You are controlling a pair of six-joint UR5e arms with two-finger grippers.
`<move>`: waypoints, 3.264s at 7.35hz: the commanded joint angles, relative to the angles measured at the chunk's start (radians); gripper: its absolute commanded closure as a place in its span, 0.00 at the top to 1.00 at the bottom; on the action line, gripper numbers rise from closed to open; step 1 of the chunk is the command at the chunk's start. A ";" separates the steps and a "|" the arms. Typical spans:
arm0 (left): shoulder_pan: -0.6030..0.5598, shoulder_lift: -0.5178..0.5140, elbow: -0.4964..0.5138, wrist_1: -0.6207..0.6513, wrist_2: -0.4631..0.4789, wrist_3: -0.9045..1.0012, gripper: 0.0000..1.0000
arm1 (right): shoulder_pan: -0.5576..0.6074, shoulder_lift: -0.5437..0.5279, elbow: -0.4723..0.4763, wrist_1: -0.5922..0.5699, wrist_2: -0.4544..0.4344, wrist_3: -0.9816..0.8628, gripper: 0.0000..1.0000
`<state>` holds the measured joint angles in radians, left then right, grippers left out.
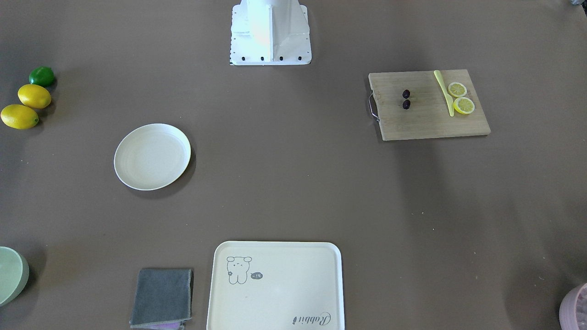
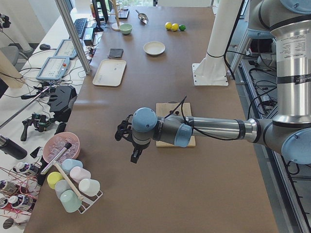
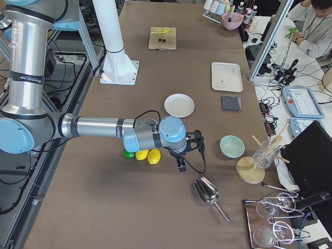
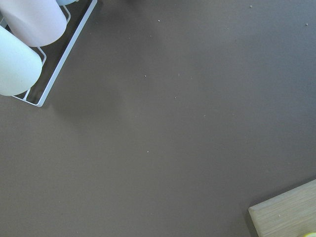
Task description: Place red cherry on plate
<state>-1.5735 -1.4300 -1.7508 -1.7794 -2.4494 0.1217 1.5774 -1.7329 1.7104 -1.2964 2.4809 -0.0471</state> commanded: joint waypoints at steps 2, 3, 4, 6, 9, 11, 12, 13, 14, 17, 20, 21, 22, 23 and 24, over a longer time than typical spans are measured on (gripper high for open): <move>0.001 -0.006 0.004 -0.002 0.009 -0.002 0.98 | -0.048 0.001 -0.017 0.054 0.000 -0.002 1.00; 0.001 -0.006 0.005 0.000 0.012 0.002 0.98 | -0.057 -0.001 -0.018 0.055 -0.005 -0.007 1.00; 0.001 -0.006 0.007 0.002 0.013 0.003 0.98 | -0.069 -0.001 -0.020 0.057 -0.010 -0.008 1.00; -0.005 0.005 0.004 0.005 0.015 0.001 0.97 | -0.105 0.003 -0.028 0.057 -0.010 0.007 1.00; -0.005 0.006 0.004 0.002 0.013 0.003 0.97 | -0.222 0.129 -0.070 0.058 -0.011 0.222 1.00; -0.005 0.008 0.007 0.002 0.015 0.003 0.97 | -0.385 0.218 -0.080 0.115 -0.040 0.435 0.91; -0.005 0.008 0.007 0.002 0.015 0.003 0.97 | -0.484 0.246 -0.089 0.191 -0.115 0.576 0.91; -0.005 0.008 0.008 0.002 0.015 0.003 0.97 | -0.579 0.265 -0.116 0.283 -0.182 0.722 0.88; -0.005 0.008 0.007 0.002 0.013 0.003 0.97 | -0.614 0.274 -0.145 0.336 -0.194 0.765 0.86; -0.005 0.006 0.007 0.002 0.013 0.003 0.97 | -0.660 0.299 -0.156 0.348 -0.197 0.842 0.78; -0.005 0.008 0.008 0.002 0.013 0.003 0.97 | -0.691 0.305 -0.149 0.348 -0.195 0.865 0.67; -0.005 0.008 0.008 0.002 0.013 0.003 0.97 | -0.695 0.305 -0.153 0.348 -0.195 0.865 0.52; -0.005 0.008 0.008 0.002 0.013 0.003 0.97 | -0.698 0.305 -0.153 0.348 -0.195 0.865 0.36; -0.005 0.008 0.008 0.002 0.013 0.003 0.97 | -0.698 0.305 -0.149 0.348 -0.195 0.872 0.14; -0.005 0.008 0.010 0.002 0.013 0.003 0.97 | -0.705 0.305 -0.144 0.348 -0.194 0.894 0.00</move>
<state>-1.5785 -1.4220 -1.7421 -1.7779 -2.4360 0.1242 0.8784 -1.4282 1.5611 -0.9480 2.2859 0.8271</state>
